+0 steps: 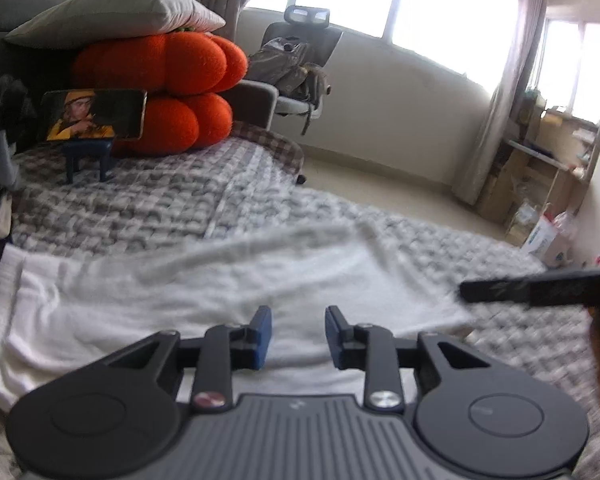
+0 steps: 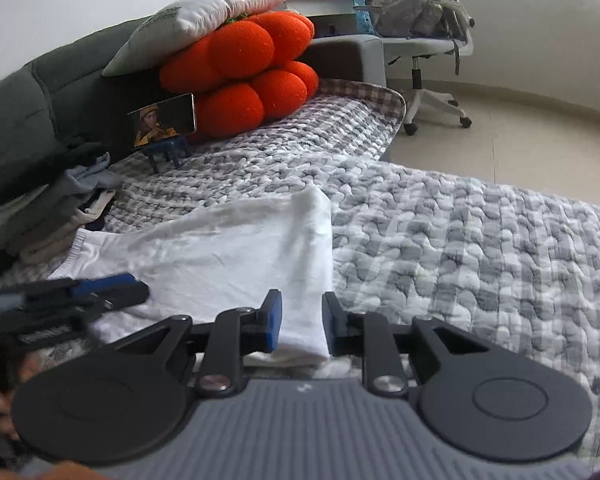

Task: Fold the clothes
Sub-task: 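Close the right gripper on the white garment edge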

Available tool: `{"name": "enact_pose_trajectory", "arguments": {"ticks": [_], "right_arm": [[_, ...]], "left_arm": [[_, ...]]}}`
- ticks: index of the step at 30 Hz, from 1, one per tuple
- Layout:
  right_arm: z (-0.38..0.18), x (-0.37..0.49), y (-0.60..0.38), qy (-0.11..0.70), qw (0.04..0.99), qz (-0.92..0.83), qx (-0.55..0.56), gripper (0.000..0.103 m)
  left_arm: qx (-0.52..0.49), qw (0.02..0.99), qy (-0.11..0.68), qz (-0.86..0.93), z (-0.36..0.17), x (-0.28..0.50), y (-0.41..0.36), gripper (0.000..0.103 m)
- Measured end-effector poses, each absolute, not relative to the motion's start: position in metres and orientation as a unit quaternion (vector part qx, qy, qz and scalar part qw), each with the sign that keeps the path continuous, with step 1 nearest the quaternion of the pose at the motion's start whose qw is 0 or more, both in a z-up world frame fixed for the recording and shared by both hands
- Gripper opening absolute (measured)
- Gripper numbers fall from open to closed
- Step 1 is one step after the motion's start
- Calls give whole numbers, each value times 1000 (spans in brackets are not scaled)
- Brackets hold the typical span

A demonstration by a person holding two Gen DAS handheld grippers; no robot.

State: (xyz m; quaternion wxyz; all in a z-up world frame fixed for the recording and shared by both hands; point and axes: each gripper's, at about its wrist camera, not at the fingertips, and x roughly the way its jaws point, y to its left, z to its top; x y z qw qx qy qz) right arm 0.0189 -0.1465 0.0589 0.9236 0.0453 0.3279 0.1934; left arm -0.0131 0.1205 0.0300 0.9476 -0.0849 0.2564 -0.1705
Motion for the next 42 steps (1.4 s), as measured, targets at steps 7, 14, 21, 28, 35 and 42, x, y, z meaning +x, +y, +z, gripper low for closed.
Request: {"name": "enact_pose_trajectory", "arguments": {"ticks": [7, 14, 21, 28, 35, 42], "right_arm": [[72, 39, -139, 316, 924, 206, 58, 23], [62, 67, -122, 296, 926, 232, 33, 8], [38, 113, -99, 340, 914, 221, -3, 1], [36, 139, -97, 327, 925, 190, -33, 0], [36, 142, -124, 322, 935, 145, 6, 5], [62, 91, -140, 296, 925, 228, 63, 9]], "left_arm": [[-92, 937, 263, -212, 36, -2, 93, 30], [-112, 928, 292, -200, 3, 16, 98, 27], [-104, 931, 290, -195, 1, 14, 98, 26], [-111, 931, 288, -197, -1, 14, 100, 26], [-117, 931, 285, -198, -2, 14, 101, 26], [-110, 933, 281, -194, -1, 13, 99, 26]]}}
